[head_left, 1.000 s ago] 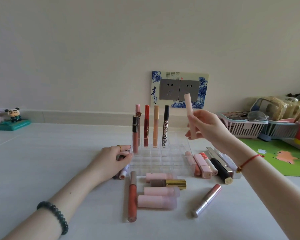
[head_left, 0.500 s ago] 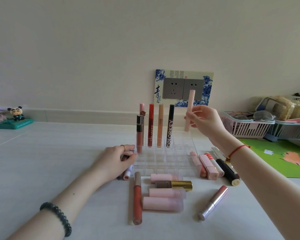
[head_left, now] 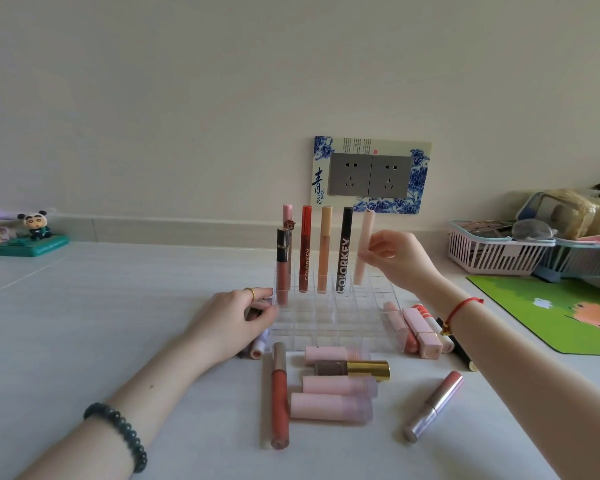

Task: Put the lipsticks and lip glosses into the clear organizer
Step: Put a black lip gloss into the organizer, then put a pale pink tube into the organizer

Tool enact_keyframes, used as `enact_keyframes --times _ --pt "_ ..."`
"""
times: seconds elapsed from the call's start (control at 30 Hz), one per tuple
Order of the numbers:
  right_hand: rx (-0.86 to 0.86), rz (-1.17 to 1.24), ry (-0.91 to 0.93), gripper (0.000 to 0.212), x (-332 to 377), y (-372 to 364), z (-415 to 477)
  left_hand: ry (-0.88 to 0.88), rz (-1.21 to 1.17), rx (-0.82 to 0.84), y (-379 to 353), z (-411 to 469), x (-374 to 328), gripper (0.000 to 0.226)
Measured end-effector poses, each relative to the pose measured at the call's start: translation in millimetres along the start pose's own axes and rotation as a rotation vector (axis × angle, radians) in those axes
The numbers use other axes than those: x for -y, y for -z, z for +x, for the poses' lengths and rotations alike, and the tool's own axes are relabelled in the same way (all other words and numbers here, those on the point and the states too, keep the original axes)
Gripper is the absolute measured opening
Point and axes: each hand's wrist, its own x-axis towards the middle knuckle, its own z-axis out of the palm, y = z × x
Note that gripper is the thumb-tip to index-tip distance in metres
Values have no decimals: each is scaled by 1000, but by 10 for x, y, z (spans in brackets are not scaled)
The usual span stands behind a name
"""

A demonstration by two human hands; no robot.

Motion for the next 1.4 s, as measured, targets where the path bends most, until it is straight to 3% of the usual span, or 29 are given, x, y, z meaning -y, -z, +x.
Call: enact_keyframes --times 0.1,0.73,1.07,1.27,1.4 --pt "-2 -34 12 15 -46 -20 -9 -4 -6 1 10 -1 -4 52" --pt "-43 -134 16 18 -127 -70 -42 9 -86 21 -4 -14 -47 40" --pt "34 -197 -1 24 -78 73 -47 -34 38 -10 15 -16 -50 42" --pt "-185 -19 -20 23 50 524 -110 -47 56 -18 7 1 -34 42" --pt "-239 -39 -28 20 -11 846 -214 -56 61 -17 -1 11 -31 41"
